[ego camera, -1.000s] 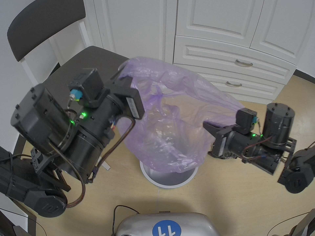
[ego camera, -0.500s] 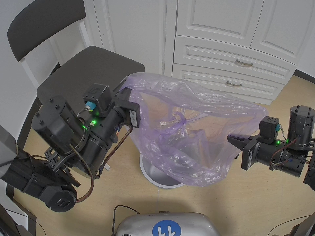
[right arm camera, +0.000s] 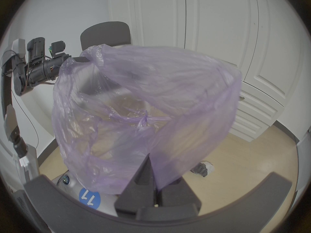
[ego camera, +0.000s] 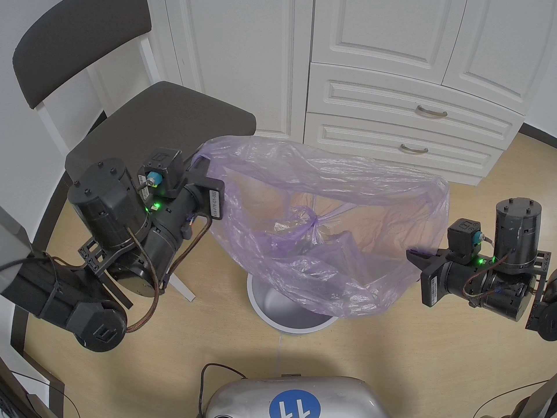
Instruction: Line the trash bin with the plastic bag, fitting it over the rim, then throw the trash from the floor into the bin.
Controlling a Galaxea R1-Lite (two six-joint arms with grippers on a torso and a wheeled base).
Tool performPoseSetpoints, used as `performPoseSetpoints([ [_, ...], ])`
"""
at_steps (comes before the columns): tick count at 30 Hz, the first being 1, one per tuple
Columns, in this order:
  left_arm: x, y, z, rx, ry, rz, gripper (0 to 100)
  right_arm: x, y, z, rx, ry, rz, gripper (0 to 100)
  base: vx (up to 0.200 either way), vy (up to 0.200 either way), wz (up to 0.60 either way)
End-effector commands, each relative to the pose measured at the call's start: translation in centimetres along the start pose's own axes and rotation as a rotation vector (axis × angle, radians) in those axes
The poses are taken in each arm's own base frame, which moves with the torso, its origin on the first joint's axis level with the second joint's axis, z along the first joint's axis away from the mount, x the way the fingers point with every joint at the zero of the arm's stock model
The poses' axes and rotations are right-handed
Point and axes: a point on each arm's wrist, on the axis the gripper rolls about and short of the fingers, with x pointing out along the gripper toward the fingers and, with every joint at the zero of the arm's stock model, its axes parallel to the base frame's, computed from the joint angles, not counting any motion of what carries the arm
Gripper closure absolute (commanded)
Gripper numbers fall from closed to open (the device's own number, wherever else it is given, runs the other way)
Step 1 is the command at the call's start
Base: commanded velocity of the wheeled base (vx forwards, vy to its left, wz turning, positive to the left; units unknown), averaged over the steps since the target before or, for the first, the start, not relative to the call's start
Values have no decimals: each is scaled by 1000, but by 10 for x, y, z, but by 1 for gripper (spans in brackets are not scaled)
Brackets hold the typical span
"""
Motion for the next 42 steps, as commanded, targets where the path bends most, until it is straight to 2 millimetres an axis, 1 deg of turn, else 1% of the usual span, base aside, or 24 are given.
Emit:
performPoseSetpoints([
  [1, 2, 14, 2, 13, 20, 37, 100, 2, -3, -4, -24, 20, -30, 100, 0, 0, 0],
  [4, 2, 20, 2, 10, 30, 50, 100, 3, -5, -5, -34, 29, -61, 100, 0, 0, 0],
  [7, 1, 32, -2, 34, 75, 76, 100, 3, -11, -6, -63, 44, -123, 100, 0, 0, 0],
  [10, -6, 38, -12, 83, 149, 77, 100, 4, -13, -7, -79, 58, -162, 100, 0, 0, 0],
  [15, -11, 36, -17, 139, 156, 67, 100, 4, -13, -9, -84, 64, -169, 100, 0, 0, 0],
  [17, -13, 36, -18, 139, 147, 64, 100, 4, -13, -9, -83, 63, -171, 100, 0, 0, 0],
  [21, -15, 34, -15, 119, 95, 59, 100, 1, -14, -9, -84, 61, -173, 100, 0, 0, 0],
  [26, -15, 35, -18, 124, 109, 61, 100, 2, -19, -11, -102, 75, -198, 100, 0, 0, 0],
  [31, -18, 41, -27, 151, 153, 75, 100, 0, -20, -21, -153, 116, -202, 100, 0, 0, 0],
  [34, -25, 46, -37, 203, 196, 76, 100, -1, -26, -27, -195, 152, -247, 100, 0, 0, 0],
  [38, -29, 48, -41, 228, 219, 72, 100, -2, -31, -32, -222, 176, -267, 100, 0, 0, 0],
  [42, -30, 49, -43, 232, 225, 75, 100, -3, -32, -35, -243, 193, -278, 100, 0, 0, 0],
])
